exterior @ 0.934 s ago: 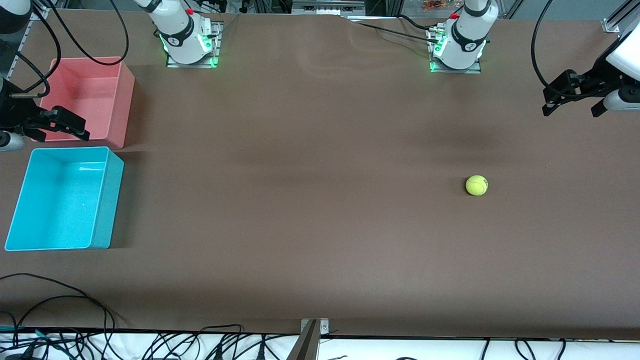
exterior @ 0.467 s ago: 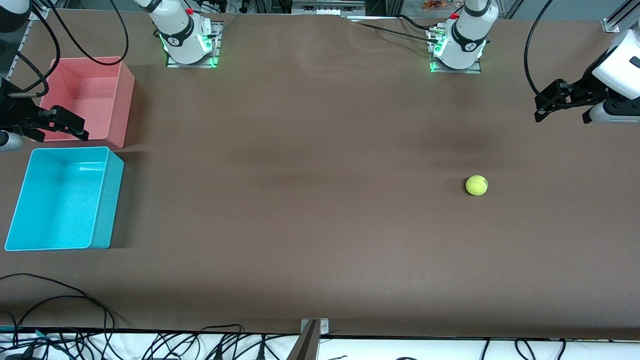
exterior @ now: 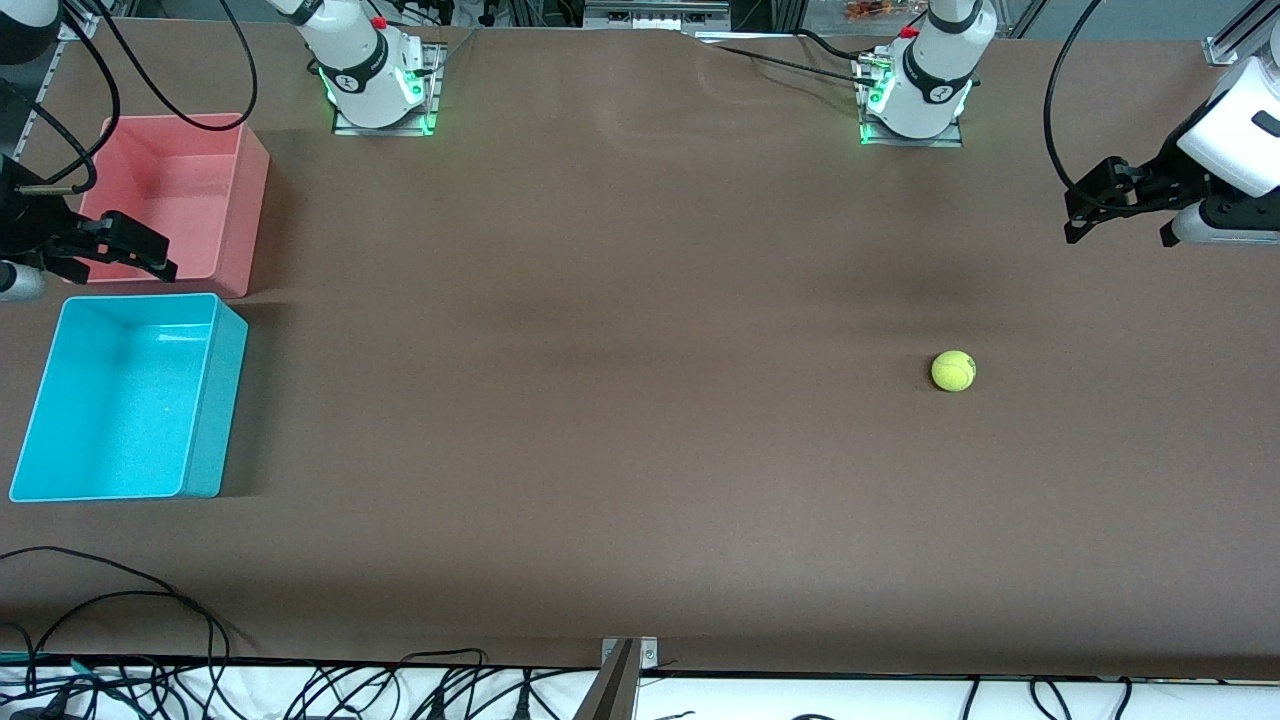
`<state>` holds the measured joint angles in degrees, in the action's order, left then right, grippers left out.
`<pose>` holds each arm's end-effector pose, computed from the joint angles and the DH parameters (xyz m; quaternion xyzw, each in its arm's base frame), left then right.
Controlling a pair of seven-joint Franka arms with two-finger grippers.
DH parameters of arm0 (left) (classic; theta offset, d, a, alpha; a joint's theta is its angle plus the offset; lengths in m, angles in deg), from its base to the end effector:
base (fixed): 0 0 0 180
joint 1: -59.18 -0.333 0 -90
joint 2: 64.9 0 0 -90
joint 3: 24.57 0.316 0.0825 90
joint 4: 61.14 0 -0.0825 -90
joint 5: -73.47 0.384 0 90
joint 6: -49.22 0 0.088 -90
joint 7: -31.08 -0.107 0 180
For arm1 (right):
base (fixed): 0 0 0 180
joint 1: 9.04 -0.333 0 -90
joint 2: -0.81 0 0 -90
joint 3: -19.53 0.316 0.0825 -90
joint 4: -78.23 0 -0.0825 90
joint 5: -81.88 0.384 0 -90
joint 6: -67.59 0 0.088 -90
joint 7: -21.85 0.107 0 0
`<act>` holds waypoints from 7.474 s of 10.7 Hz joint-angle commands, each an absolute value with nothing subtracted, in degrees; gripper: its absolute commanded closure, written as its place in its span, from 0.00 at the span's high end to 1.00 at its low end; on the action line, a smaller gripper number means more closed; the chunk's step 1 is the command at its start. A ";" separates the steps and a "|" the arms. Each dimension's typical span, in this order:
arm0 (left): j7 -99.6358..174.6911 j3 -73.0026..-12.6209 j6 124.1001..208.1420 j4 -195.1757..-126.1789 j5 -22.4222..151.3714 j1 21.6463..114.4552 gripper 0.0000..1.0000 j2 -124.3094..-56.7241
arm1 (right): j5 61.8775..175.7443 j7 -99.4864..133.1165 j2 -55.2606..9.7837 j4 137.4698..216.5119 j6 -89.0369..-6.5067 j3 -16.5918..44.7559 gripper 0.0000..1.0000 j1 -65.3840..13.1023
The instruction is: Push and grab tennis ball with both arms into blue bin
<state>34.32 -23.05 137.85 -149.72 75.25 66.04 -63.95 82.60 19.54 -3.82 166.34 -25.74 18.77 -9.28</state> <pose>0.5453 -0.0474 0.6432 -0.9997 0.0178 -0.0098 0.0146 0.5843 -0.0037 0.5993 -0.9999 -0.0153 -0.0053 0.0056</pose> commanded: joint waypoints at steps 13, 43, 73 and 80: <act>34.50 -23.08 137.20 -148.50 75.66 66.47 1.00 -64.37 | 82.23 20.26 -3.76 166.04 -24.61 19.09 1.00 -8.78; 34.42 -22.90 136.76 -148.59 74.17 65.94 1.00 -64.37 | 82.49 20.17 -3.93 165.77 -25.40 19.36 1.00 -8.96; 30.84 -21.50 160.29 -169.41 74.78 64.27 1.00 -68.76 | 82.05 20.53 -4.28 165.77 -25.14 19.27 1.00 -10.10; 9.83 -20.97 172.97 -178.56 73.82 60.58 1.00 -69.99 | 82.05 20.53 -4.37 165.77 -25.32 19.27 1.00 -10.27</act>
